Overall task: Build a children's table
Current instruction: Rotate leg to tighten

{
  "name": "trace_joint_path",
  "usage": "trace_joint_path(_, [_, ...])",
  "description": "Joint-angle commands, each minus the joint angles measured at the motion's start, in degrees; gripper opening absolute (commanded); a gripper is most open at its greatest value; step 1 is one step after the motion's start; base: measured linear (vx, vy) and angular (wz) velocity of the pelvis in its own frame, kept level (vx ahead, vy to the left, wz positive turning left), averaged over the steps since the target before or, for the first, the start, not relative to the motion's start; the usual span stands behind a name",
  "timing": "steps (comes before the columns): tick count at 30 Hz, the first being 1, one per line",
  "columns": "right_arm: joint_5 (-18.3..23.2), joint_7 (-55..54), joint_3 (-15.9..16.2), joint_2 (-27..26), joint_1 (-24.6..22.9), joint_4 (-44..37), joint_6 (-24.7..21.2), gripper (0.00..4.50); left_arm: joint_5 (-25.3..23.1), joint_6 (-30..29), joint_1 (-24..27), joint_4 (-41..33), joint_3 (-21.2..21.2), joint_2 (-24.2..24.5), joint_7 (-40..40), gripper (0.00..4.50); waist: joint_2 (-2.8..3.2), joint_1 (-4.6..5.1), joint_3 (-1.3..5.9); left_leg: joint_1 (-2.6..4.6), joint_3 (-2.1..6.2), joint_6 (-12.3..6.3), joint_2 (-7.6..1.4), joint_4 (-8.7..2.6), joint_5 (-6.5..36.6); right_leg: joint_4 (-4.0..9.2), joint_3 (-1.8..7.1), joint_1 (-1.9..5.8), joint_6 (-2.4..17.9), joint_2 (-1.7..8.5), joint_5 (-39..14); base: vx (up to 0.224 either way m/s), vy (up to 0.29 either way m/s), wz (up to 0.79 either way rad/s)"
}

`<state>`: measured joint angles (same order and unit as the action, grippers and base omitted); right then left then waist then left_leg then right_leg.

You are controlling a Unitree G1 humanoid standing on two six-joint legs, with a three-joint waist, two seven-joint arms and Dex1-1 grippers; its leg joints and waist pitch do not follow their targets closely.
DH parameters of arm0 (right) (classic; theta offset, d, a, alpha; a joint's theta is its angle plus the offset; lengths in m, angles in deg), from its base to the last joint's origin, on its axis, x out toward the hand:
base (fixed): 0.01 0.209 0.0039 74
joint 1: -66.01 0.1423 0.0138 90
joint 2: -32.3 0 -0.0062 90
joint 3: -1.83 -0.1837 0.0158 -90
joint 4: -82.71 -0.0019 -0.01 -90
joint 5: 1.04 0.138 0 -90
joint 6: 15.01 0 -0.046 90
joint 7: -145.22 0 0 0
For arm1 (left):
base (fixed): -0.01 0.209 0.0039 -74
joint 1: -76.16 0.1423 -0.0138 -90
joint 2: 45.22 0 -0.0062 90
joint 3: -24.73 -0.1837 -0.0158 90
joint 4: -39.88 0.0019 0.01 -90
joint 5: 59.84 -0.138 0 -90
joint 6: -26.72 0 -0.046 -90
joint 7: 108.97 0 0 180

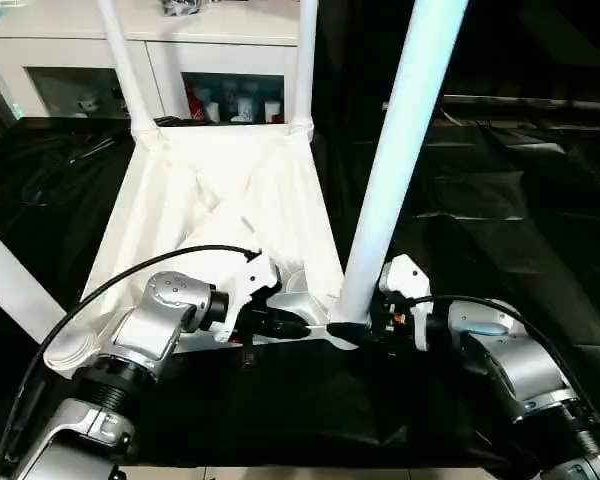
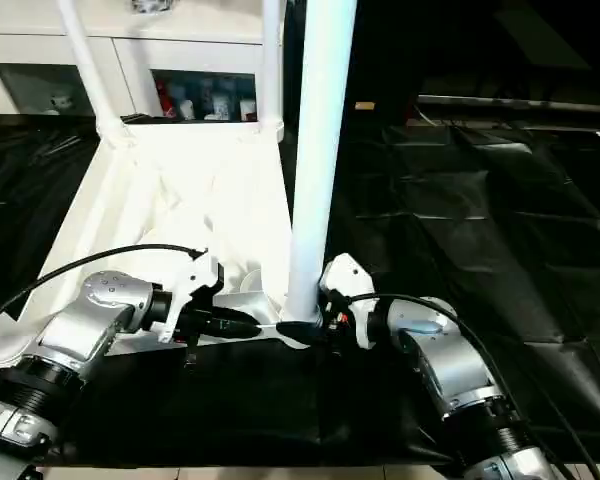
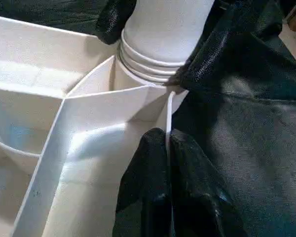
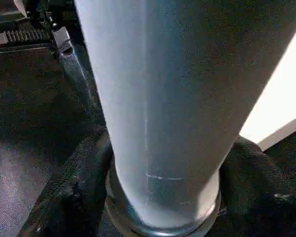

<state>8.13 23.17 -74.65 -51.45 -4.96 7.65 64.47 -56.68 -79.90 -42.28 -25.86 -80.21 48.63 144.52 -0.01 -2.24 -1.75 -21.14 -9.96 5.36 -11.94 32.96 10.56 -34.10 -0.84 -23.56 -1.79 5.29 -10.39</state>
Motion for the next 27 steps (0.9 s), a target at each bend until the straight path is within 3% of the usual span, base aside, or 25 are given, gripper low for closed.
trace_joint_path(1, [-0.1,-0.2,-0.6,0.6,1.2,1.1,0.9,2.87,3.0,-0.5,0.8,-1.4,-0.5,-0.6,1.9,0.0,-0.69,-0.1,3.02,0.2,-0.72,-4.93,-0.33,-3.31,9.0,3.01,0.66,3.08,15.2,1.0,-4.3,0.0,0.0,0.0])
trace_joint_path(8, [-0.1,-1.6,-1.4,-0.2,0.8,1.9,1.2,2.69,2.5,-0.1,0.7,-0.7,-0.3,-0.8,0.7,0.0,-0.7,-0.1,3.05,0.26,-0.74,-5.09,-0.32,-3.24,9.0,2.98,0.66,3.09,15.5,1.01,-4.3,0.0,0.0,0.0])
trace_joint_path(11, [-1.9,-12.1,-4.2,-4.0,1.3,5.6,1.2,2.68,-0.9,1.7,-0.9,3.6,0.3,-3.7,-7.9,0.0,-0.72,0.08,2.88,0.15,-0.72,-4.25,-0.26,-3.38,9.8,3.24,0.65,3.02,15.0,1.04,-6.2,0.0,0.0,0.0])
trace_joint_path(12, [-1.9,-12.1,-4.2,-4.0,1.3,5.6,1.2,2.68,-0.9,1.7,-0.9,3.6,0.3,-3.7,-7.9,0.0,-0.76,0.24,2.72,0.2,-0.67,-3.25,-0.17,-3.56,11.5,3.58,0.59,2.9,14.3,1.03,-9.4,0.0,0.0,0.0])
trace_joint_path(13, [-3.1,-20.4,-5.9,-7.4,1.5,7.6,0.6,2.68,-2.9,2.4,-2.2,6.6,0.2,-6.7,-14.2,0.0,-0.77,0.42,2.67,0.12,-0.59,-2.23,-0.11,-3.68,12.7,3.84,0.58,2.95,13.1,1.06,-12.5,0.0,0.0,0.0])
trace_joint_path(16, [-3.8,-30.8,-7.8,-12.9,2.0,8.5,-1.1,2.67,-5.1,2.5,-3.9,10.0,-0.5,-11.8,-21.8,0.0,-0.77,0.59,2.59,0.46,-0.44,-0.28,-0.04,-3.87,15.6,4.61,0.74,2.43,10.1,1.2,-19.8,0.0,0.0,0.0])
trace_joint_path(17, [-3.7,-32.2,-8.1,-13.8,2.1,8.7,-1.3,2.67,-5.4,2.4,-4.2,10.6,-0.6,-12.6,-23.0,0.0,-0.66,0.41,2.73,0.33,-0.28,-0.14,-0.02,-3.97,15.1,4.57,0.68,2.64,9.5,1.18,-19.5,0.0,0.0,0.0])
trace_joint_path(19, [-3.5,-35.3,-8.8,-16.1,2.8,9.2,-2.0,2.67,-6.5,2.3,-5.4,12.7,-1.3,-14.6,-26.4,0.0,-0.56,0.35,2.75,0.5,-0.42,-0.63,-0.1,-3.87,15.1,4.62,0.8,2.35,9.8,1.03,-17.2,0.0,0.0,0.0])
trace_joint_path(21, [-3.5,-38.7,-9.5,-18.6,4.0,9.9,-2.1,2.67,-7.3,2.3,-6.6,14.8,-1.8,-16.8,-29.2,0.0,-0.58,0.39,2.84,0.16,-0.41,-0.67,0.04,-3.88,13.9,4.42,0.75,2.55,10.0,0.97,-15.2,0.0,0.0,0.0])
trace_joint_path(27, [-3.1,-39.4,-9.6,-21.5,5.1,10.4,-1.2,2.67,-7.5,4.4,-8.0,17.2,-1.8,-19.3,-29.8,0.0,-0.25,0.11,3.04,0.16,-0.45,-1.78,0.07,-3.66,11.7,3.99,0.69,2.9,11.4,0.97,-9.1,0.0,0.0,0.0])
